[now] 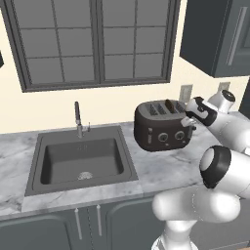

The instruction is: Start the toaster. Once the lever pops up, take the bread to the plate on the dining counter.

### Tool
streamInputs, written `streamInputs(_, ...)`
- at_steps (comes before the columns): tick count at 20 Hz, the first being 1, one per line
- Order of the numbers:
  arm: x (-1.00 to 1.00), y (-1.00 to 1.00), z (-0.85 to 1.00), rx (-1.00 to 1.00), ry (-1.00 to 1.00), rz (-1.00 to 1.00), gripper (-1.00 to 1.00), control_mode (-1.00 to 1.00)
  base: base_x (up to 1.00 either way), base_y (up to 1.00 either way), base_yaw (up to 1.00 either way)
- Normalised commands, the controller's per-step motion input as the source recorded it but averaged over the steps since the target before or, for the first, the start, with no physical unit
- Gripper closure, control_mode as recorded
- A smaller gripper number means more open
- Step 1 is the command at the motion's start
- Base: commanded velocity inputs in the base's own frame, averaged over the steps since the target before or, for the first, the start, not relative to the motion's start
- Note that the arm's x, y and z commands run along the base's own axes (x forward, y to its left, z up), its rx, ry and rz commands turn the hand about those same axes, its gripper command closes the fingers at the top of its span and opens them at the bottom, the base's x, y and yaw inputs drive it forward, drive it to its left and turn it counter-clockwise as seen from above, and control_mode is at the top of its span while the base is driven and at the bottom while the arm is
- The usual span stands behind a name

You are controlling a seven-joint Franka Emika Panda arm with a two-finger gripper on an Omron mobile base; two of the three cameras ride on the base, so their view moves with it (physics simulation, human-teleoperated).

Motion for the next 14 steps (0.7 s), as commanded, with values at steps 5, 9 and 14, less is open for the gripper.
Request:
streamInputs(5, 0.07, 0.0, -0.1, 0.0, 0.0, 0.0, -1.0, -1.0, 0.0, 0.0, 0.0)
streamInputs(9, 0.03, 0.0, -0.15, 0.0, 0.0, 0.0, -1.0, -1.0, 0.0, 0.0, 0.0)
streamInputs(14, 0.0, 0.0, -0.07, 0.0, 0.0, 0.0, -1.0, -1.0, 0.0, 0.0, 0.0)
